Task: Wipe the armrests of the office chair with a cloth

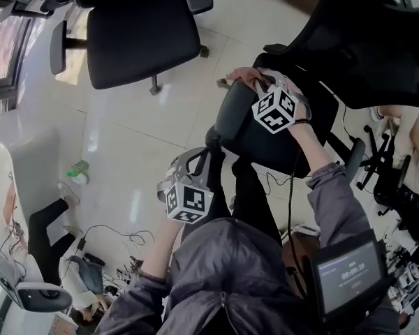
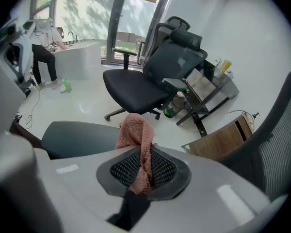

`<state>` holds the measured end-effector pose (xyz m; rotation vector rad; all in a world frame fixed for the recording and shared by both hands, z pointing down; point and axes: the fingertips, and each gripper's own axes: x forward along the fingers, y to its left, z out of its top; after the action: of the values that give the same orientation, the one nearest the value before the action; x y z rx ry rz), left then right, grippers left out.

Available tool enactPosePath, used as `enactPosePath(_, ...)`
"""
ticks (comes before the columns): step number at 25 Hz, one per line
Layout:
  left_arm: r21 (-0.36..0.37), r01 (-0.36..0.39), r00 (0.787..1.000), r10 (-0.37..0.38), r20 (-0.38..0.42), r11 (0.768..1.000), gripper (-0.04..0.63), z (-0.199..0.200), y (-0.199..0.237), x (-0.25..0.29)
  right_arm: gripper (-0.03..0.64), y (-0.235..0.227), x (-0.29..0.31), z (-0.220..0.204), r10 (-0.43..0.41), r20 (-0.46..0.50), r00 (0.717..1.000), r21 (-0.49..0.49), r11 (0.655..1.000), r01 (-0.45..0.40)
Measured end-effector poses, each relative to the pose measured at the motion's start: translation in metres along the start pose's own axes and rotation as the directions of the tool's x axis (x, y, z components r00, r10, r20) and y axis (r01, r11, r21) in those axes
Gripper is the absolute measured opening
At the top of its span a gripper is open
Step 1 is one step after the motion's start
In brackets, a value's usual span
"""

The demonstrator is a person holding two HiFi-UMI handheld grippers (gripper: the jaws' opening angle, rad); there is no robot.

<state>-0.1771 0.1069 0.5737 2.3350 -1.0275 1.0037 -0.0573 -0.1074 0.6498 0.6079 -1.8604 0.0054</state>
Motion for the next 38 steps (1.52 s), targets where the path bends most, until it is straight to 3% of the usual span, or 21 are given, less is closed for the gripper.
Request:
enactPosePath(2, -0.008, -0.007, 1.000, 0.007, -0.003, 1.000, 0.017, -0.003, 0.000, -0.002, 0.040, -0.004, 0.002, -0.002, -0.016, -0.017, 1.000, 0.015, 1.000, 0.016)
enactPosePath(5, -0.018, -0.005, 1.000, 0.005, -0.007, 1.000, 0.017, -0.008, 0.005, -0.003, 0.040, 0.020, 0.001, 0.005, 0.022, -0.015, 1.000, -0.002, 1.000, -0.022)
enactPosePath(10, -0.012, 0.016, 1.000, -0.016, -0.003, 1.000, 0.017, -0.010, 0.013, 0.002, 0.040, 0.097, -0.017, 0.016, 0.125, 0.032, 0.992, -0.052, 0.991, -0.124)
enactPosePath(17, 0.057, 0.061, 0.998, -0.060, -0.003, 0.997, 0.017, -0.002, -0.003, 0.015, 0.040, 0.201, -0.060, 0.014, 0.276, 0.130, 0.952, -0.076, 0.960, -0.268)
enactPosePath(20, 0.104, 0.086, 0.996, -0.084, -0.020, 0.991, 0.017, -0.005, -0.013, 0.017, 0.040, 0.222, -0.073, 0.013, 0.282, 0.182, 0.942, -0.055, 0.959, -0.277)
enactPosePath(23, 0.153, 0.116, 0.993, -0.111, -0.036, 0.981, 0.017, -0.002, -0.030, 0.023, 0.040, 0.210, -0.089, 0.000, 0.223, 0.223, 0.949, 0.032, 0.971, -0.235)
enactPosePath(26, 0.199, 0.157, 0.987, -0.150, -0.047, 0.967, 0.017, 0.017, -0.065, 0.037, 0.040, 0.173, -0.121, -0.050, 0.125, 0.218, 0.968, 0.147, 0.976, -0.159)
enactPosePath(31, 0.295, 0.223, 0.975, -0.217, -0.052, 0.929, 0.017, 0.059, -0.141, 0.062, 0.040, 0.115, -0.192, -0.183, -0.044, 0.127, 0.991, 0.303, 0.953, 0.003)
enactPosePath(38, 0.376, 0.271, 0.961, -0.273, -0.051, 0.886, 0.017, 0.112, -0.250, 0.103, 0.040, 0.054, -0.264, -0.375, -0.136, -0.035, 0.990, 0.363, 0.921, 0.140)
